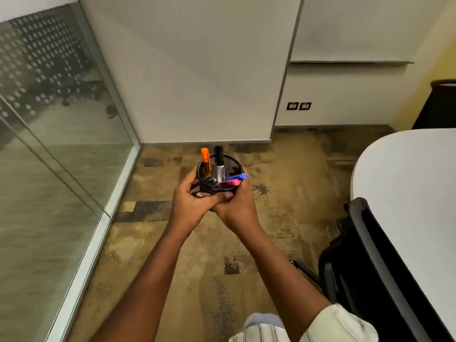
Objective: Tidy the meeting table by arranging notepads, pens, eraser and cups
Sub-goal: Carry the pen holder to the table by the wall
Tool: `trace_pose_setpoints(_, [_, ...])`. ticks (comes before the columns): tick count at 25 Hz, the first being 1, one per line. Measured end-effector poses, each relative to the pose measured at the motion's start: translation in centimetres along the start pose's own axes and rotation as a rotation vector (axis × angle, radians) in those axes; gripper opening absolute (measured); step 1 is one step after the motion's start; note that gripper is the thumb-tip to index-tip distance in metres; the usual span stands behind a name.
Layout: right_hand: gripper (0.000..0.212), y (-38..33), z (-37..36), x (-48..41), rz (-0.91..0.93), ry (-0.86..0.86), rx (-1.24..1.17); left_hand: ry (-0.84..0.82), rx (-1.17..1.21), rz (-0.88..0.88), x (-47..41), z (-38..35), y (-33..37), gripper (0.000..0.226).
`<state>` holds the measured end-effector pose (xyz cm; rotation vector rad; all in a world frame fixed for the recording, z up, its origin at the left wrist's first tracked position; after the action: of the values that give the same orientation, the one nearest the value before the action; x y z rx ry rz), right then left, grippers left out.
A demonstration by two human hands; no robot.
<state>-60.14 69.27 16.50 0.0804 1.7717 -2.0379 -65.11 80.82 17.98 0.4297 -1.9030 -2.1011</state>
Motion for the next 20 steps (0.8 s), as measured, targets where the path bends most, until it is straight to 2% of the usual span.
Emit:
trace_pose_setpoints(5, [0.075,3.3,1.8,-6.8,-0.026,0.111,0.054,-0.135,0.075,0.052,-8.6,-3.3,-1.1,0.081])
trace_pose_setpoints(11, [0.081,9.0,4.2,-18.7,-0.078,0.104,0.025,-0.157,0.073,0.067,-20.8,-8.6,-1.2,0.073])
trace_pose_setpoints(13, [0.08,11.0,6.3,-22.9,-0.085,0.157,0.052,-0.146,0.057,0.079,-25.4,-11.0,-1.0,0.073])
trace_pose_setpoints(18, [0.083,14.3,11.8,-33.9,-0.064,0.22,0.051,-0.203,0.086,0.079,-36.4,-18.2,-0.1,0.091])
trace_pose_setpoints(20, [0.087,16.0,13.4,-37.0,-0.074,0.238,0.003,-0.253,0.094,0.085,-39.9,-20.7,-0.1,0.091])
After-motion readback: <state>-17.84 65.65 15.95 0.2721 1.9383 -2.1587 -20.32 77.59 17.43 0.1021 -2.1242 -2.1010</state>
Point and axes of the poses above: each hand's wrist, its own x-axis away from the middle knuckle, its own z-axis out of the back of the hand, y = z × x, the point moved 10 cm from there along -x, towards the middle knuckle, and after that the axes turned 12 degrees about z, right-handed, at the moved point
